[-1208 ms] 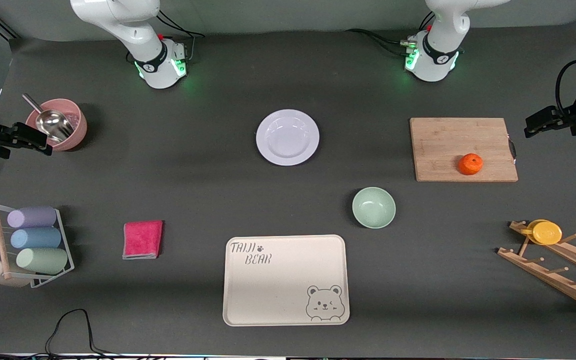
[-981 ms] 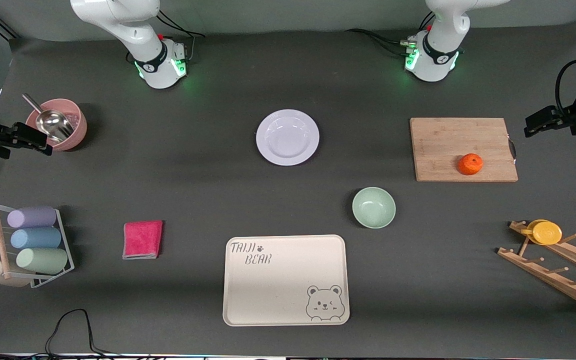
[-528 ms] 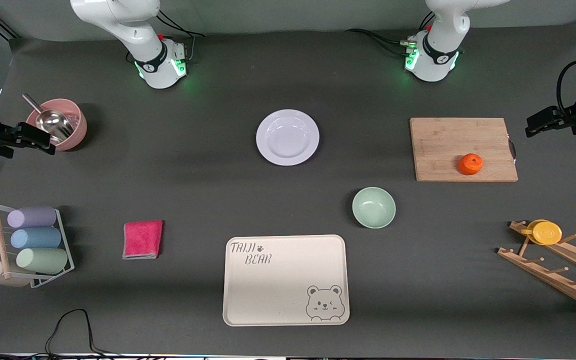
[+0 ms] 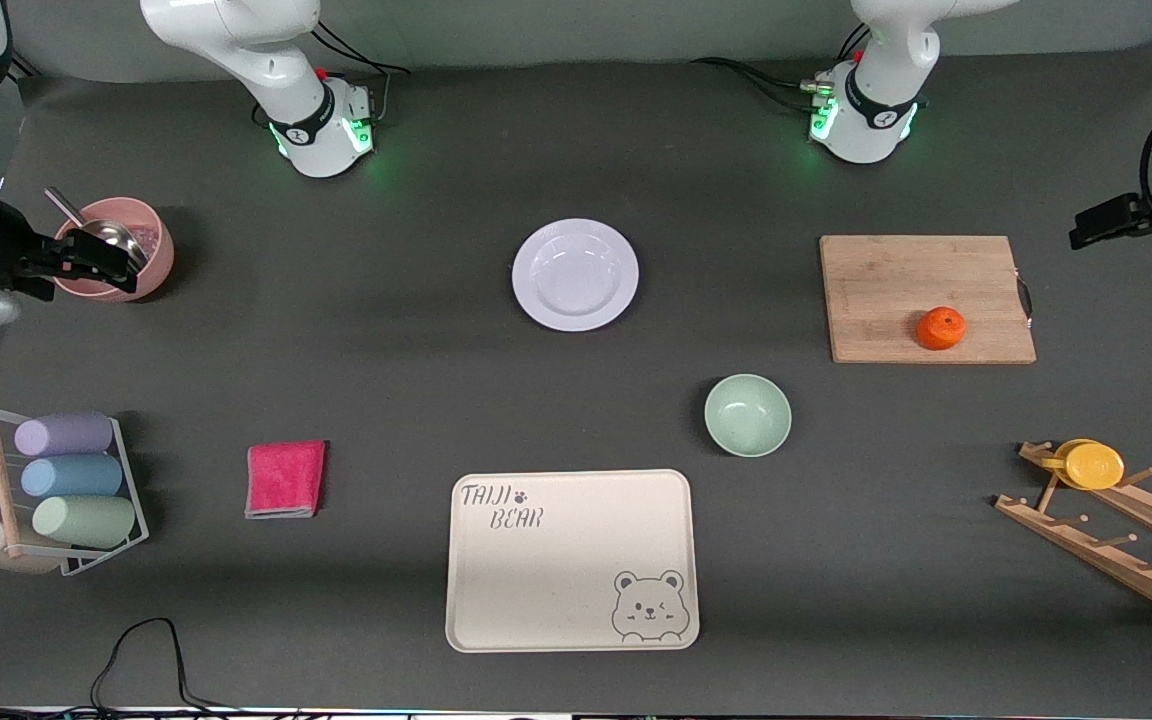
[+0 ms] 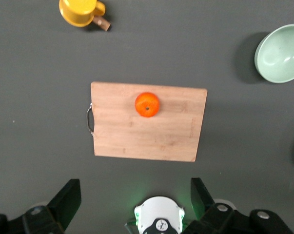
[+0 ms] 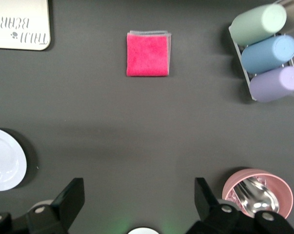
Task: Place orange and plate with both arms
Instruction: 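Lower the left gripper onto the orange while the right gripper moves toward the plate, then close the left gripper on the orange and lift it off the board, then carry the orange with the left gripper over the white plate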
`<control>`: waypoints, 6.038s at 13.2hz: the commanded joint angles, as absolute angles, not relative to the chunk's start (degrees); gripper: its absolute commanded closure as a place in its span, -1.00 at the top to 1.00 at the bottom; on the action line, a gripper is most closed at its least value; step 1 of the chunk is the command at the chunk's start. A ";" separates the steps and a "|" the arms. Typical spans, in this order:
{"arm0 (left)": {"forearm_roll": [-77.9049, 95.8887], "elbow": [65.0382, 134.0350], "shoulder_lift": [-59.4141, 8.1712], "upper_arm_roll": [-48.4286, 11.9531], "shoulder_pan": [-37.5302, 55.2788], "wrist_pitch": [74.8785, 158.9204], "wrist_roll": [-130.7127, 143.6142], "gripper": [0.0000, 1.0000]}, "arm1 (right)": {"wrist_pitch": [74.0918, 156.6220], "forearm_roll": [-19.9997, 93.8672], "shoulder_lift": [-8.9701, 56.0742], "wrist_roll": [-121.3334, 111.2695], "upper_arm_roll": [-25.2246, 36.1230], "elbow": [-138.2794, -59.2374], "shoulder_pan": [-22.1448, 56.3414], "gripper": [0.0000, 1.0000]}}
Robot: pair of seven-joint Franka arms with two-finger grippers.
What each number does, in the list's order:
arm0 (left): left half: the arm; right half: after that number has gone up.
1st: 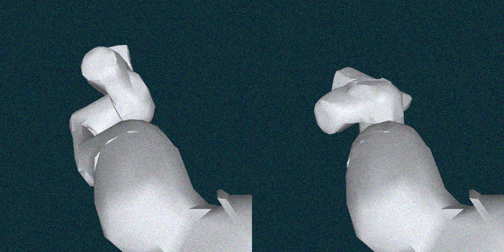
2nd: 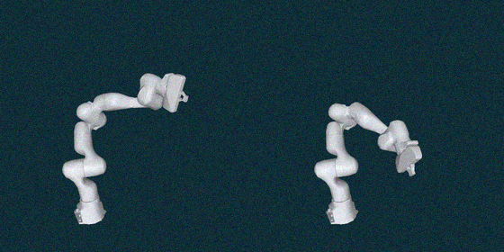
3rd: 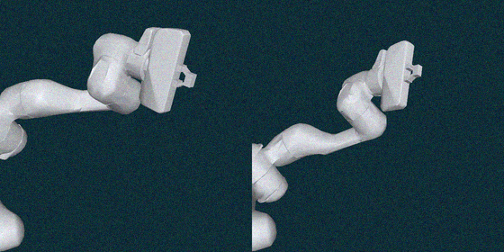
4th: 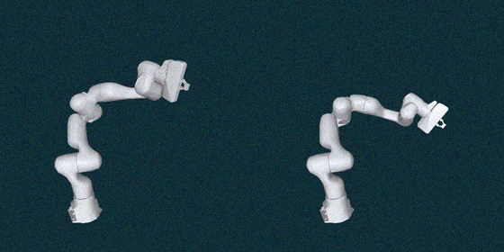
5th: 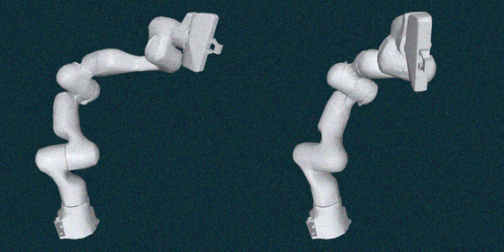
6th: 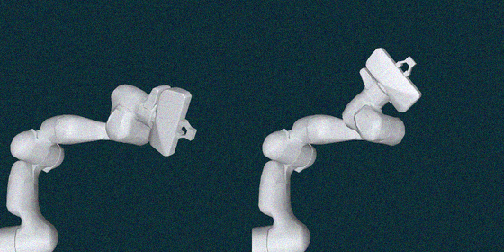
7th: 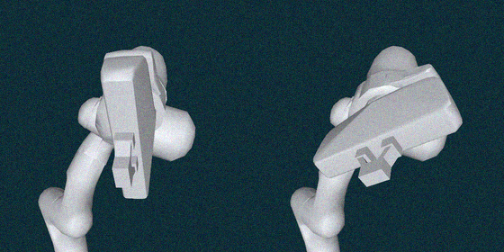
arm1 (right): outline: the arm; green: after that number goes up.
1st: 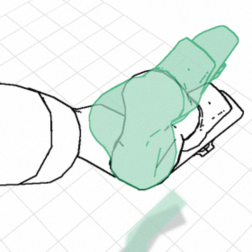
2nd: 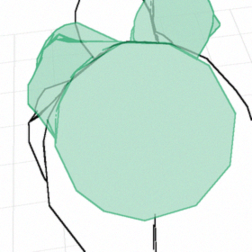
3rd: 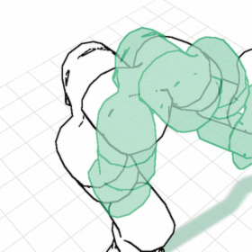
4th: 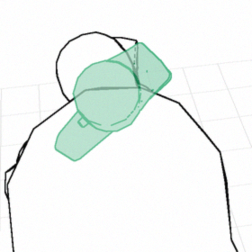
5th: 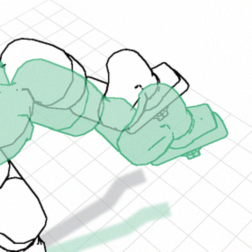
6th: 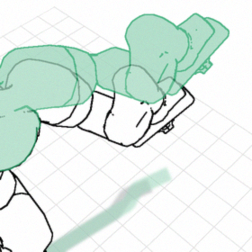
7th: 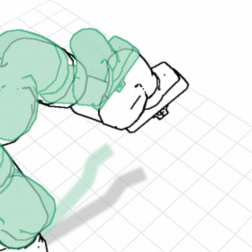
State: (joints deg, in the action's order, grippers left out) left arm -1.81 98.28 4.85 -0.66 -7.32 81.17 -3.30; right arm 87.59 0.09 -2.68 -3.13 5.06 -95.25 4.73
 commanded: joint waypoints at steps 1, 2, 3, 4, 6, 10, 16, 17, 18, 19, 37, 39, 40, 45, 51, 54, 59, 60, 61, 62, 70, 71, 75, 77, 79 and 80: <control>-2.46 109.56 16.92 0.09 -7.64 81.38 -4.92 1.00 | 91.57 0.17 -10.62 -1.06 5.10 -105.26 5.45 1.00; -2.37 110.90 18.27 0.17 -7.99 81.47 -4.92 1.00 | 92.28 2.00 -12.81 0.34 5.01 -107.99 5.54 1.00; -2.37 110.92 18.37 0.26 -8.00 81.21 -4.92 1.00 | 92.81 4.63 -14.49 1.57 5.10 -110.19 6.93 1.00; -2.46 110.92 18.28 0.18 -8.00 81.04 -4.92 1.00 | 93.33 5.88 -15.98 3.76 5.10 -112.13 8.34 1.00; -2.46 111.79 17.76 0.18 -7.65 82.17 -4.92 1.00 | 95.18 6.24 -18.45 10.08 5.10 -115.12 13.15 1.00; -2.46 125.55 16.71 0.26 -7.91 100.31 -4.92 1.00 | 95.62 6.42 -18.98 12.92 4.83 -115.75 16.78 1.00; -2.46 132.80 0.81 0.18 -7.73 124.52 -4.57 1.00 | 95.27 23.77 -20.56 12.04 8.26 -121.44 16.35 1.00; -2.37 132.80 -0.95 0.18 -7.65 126.11 -4.48 1.00 | 95.80 27.12 -20.91 10.65 8.87 -123.20 16.35 1.00; -2.37 133.15 -2.18 0.18 -7.39 127.78 -3.70 1.00 | 97.02 29.25 -21.00 6.72 9.66 -124.96 16.26 1.00; -2.37 133.68 -2.98 0.18 -7.30 128.84 -3.69 1.00 | 97.81 31.96 -21.01 3.72 11.06 -127.16 16.26 1.00; -2.37 143.00 -10.11 0.18 -5.36 145.02 -0.44 -1.00 | 109.07 81.72 2.18 -65.36 13.97 -153.72 15.99 1.00; -2.37 143.00 -10.11 0.18 -5.36 144.76 -0.53 -1.00 | 105.23 87.33 7.88 -72.21 13.97 -153.72 16.78 1.00; -2.37 143.00 -10.02 0.26 -5.36 144.58 -0.53 -1.00 | 103.55 89.36 10.78 -75.38 13.89 -153.72 17.14 1.00; -2.46 142.30 -6.34 0.61 -5.71 141.96 -1.41 -1.00 | 97.31 95.17 18.79 -82.51 13.89 -153.46 18.19 1.00; -5.70 133.00 3.76 0.88 -5.71 119.48 -1.84 -1.00 | 96.42 95.45 22.23 -83.67 13.89 -153.02 18.11 1.00; -6.68 120.73 7.21 0.53 -5.36 101.05 -2.02 -1.00 | 96.42 95.54 23.64 -83.32 13.97 -152.75 18.02 1.00; -2.13 102.41 7.12 -2.62 -2.90 81.40 0.86 -1.00 | 97.38 95.54 24.61 -82.44 13.97 -152.58 17.93 1.00; -0.20 101.61 7.12 -4.29 -2.81 81.13 3.84 -1.00 | 98.51 95.62 24.44 -81.92 13.97 -152.58 17.93 1.00; 0.61 99.95 6.86 -7.35 -2.73 81.30 6.83 -1.00 | 100.09 95.62 24.26 -81.48 13.97 -152.49 18.02 1.00; 0.79 98.10 6.25 -10.95 -2.64 81.47 10.51 -1.00 | 101.06 95.62 24.26 -81.21 13.97 -152.49 18.02 1.00; 2.38 92.11 -11.58 -30.94 3.75 99.64 51.20 -1.00 | 102.13 95.62 24.35 -81.21 13.97 -152.14 18.02 1.00; 2.20 92.20 -13.95 -30.85 6.30 101.67 55.85 -1.00 | 102.04 95.62 24.35 -81.21 13.97 -152.14 18.02 1.00; -0.97 92.90 -19.68 -30.85 15.02 107.12 65.73 -1.00 | 101.87 95.62 24.52 -81.21 13.97 -152.05 17.93 1.00; -2.62 93.77 -23.10 -30.85 18.26 110.72 68.98 -1.00 | 101.69 95.54 24.61 -81.65 13.97 -152.05 17.93 1.00; -5.87 96.23 -25.83 -30.85 20.56 115.55 73.19 -1.00 | 101.51 95.54 24.61 -82.00 13.97 -152.05 17.93 1.00; -6.15 97.46 -26.62 -30.85 21.52 118.01 74.69 -1.00 | 101.43 95.54 24.61 -82.00 13.97 -152.05 17.93 1.00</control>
